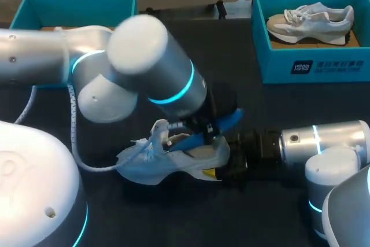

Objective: Take the shoe out of the shoebox, open the shoe tongue, remove and reinsert the insole, then place the shoe into the shoebox

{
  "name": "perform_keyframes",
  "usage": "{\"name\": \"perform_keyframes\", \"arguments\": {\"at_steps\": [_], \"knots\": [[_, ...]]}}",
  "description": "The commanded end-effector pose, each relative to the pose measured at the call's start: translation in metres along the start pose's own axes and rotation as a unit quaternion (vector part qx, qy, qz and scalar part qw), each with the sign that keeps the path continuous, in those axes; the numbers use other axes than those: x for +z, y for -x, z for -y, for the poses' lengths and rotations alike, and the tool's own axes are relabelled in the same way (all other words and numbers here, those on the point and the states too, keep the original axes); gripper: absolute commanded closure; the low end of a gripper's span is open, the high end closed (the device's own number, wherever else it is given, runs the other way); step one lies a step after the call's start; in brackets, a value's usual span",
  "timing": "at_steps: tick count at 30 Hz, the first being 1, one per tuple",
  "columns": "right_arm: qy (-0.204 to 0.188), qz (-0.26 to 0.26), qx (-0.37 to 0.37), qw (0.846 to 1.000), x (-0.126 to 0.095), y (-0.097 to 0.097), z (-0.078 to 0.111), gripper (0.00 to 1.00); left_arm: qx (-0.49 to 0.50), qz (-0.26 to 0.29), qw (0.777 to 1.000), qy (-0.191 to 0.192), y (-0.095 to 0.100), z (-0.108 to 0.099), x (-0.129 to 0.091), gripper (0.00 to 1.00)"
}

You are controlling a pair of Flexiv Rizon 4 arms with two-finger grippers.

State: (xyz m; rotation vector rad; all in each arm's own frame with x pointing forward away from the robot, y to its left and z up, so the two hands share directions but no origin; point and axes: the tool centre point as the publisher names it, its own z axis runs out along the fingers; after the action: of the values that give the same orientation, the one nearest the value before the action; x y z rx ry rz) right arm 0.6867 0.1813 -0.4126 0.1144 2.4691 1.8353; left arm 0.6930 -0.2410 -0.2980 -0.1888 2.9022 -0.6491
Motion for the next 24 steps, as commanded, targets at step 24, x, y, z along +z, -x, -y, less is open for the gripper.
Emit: {"name": "perform_keyframes", "arguments": {"at_steps": [24], "knots": [[-0.003,0.0,0.0,1.0,0.001,0.0,-0.002,1.0,0.118,-0.139,0.949,-0.256,-0.003,0.108,-0.167,1.0]]}}
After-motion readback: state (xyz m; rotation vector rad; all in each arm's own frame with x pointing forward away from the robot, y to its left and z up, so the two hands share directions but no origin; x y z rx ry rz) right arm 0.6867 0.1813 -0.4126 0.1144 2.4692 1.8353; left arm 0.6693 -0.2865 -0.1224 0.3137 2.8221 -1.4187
